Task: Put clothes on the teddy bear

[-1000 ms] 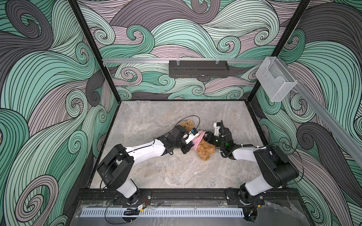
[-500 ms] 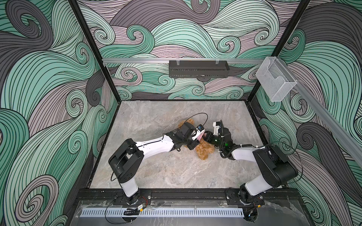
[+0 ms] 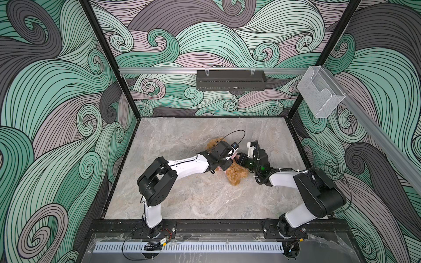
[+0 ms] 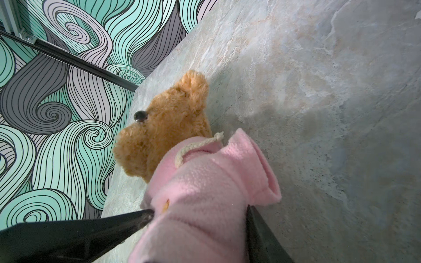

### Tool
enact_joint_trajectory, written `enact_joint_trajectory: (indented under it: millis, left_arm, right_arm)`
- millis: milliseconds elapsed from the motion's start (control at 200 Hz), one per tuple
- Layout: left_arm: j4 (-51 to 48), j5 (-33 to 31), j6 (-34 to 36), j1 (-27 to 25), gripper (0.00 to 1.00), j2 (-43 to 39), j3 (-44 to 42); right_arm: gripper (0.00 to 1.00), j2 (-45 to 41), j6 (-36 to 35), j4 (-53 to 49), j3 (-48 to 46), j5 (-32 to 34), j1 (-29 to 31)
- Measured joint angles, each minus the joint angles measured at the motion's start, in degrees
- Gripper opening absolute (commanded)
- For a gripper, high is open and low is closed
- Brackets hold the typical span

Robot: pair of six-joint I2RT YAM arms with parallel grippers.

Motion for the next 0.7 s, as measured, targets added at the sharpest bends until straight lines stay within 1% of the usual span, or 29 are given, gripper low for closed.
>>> enact_joint_trajectory:
  millis: [40,80,120,210,370,585,700]
  left_arm:
    - [-0.1,-0.4,0.0,0.0,0.08,0.1,0.0]
    - [-0.1,-0.6,-0.3,0.0,0.0,0.1,0.0]
    - [0.1,-0.7,-0.6,0.0,0.0,0.1,0.0]
    - [2.5,0.1,-1.0,0.0,0.0,-1.0,-2.4]
    - [8.4,4.0,-0.9,0.0,0.0,-6.2,-9.3]
    - [11.4,9.1,0.7,0.2,0.0,-10.2,-10.6]
    - [14.3,11.3,1.1,0.1,0.0,-11.1,-12.2]
  right_arm:
    - [0.47,0.0,-0.2,0.0,0.0,0.2,0.0]
    - [0.5,0.0,-0.4,-0.2,0.0,0.7,0.0]
    - [0.54,0.0,-0.6,-0.9,0.0,1.5,0.0]
    - [0.57,-0.5,-1.2,-4.0,0.2,4.5,0.0]
    - [0.56,-3.0,-0.2,-7.4,0.2,7.4,0.0]
    - [0.56,-10.6,0.2,-9.9,0.4,10.4,0.0]
    - [0.56,-12.4,1.5,-10.1,0.4,11.3,0.0]
